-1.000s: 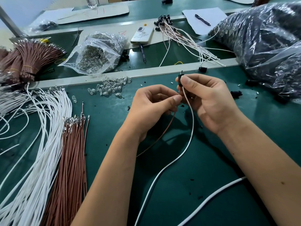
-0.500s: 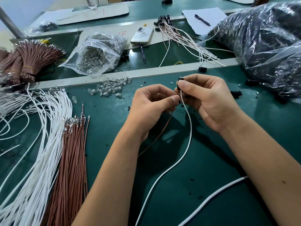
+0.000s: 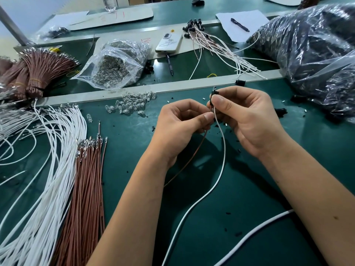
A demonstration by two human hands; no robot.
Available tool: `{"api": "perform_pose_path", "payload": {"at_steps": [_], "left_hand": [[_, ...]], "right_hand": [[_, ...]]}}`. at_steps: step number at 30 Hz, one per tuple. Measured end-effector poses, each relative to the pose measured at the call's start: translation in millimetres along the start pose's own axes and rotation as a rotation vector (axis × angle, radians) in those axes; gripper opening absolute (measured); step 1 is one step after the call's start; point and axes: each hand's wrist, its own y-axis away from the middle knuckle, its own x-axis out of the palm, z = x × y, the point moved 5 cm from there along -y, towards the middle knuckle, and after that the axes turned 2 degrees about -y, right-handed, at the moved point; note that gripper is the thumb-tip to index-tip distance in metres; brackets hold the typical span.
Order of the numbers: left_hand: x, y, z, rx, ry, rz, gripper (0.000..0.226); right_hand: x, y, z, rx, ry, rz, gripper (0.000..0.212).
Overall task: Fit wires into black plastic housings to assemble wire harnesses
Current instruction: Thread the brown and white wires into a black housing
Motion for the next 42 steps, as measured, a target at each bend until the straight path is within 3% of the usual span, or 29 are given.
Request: {"api": "perform_pose_path", "payload": {"at_steps": [20,27,32,42], "left_hand": [[8.4,-1.9,-3.3,0.151,-0.038,-0.025,0.01],[5.7,-3.2,-2.9,0.264,-0.184,-0.099,0.014],[-2.3,-1.0,-13.5,0.441,-0.337,-0.217,0.009],[-13.6,0.9,-15.9,0.502,-0.286,-0.243,0.003]], "right_hand": [[1.1,1.9,7.2,-0.207,-0.009,-0.037,0.01],[4.4,8.1,16.6,-0.374,0.208,-0.062,0.016],[14.5,13.9,25.5,-0.545,0.381,0.019,0.024],[18.9,13.9,23.1,-0.659,0.509,0.127,0.018]]}}
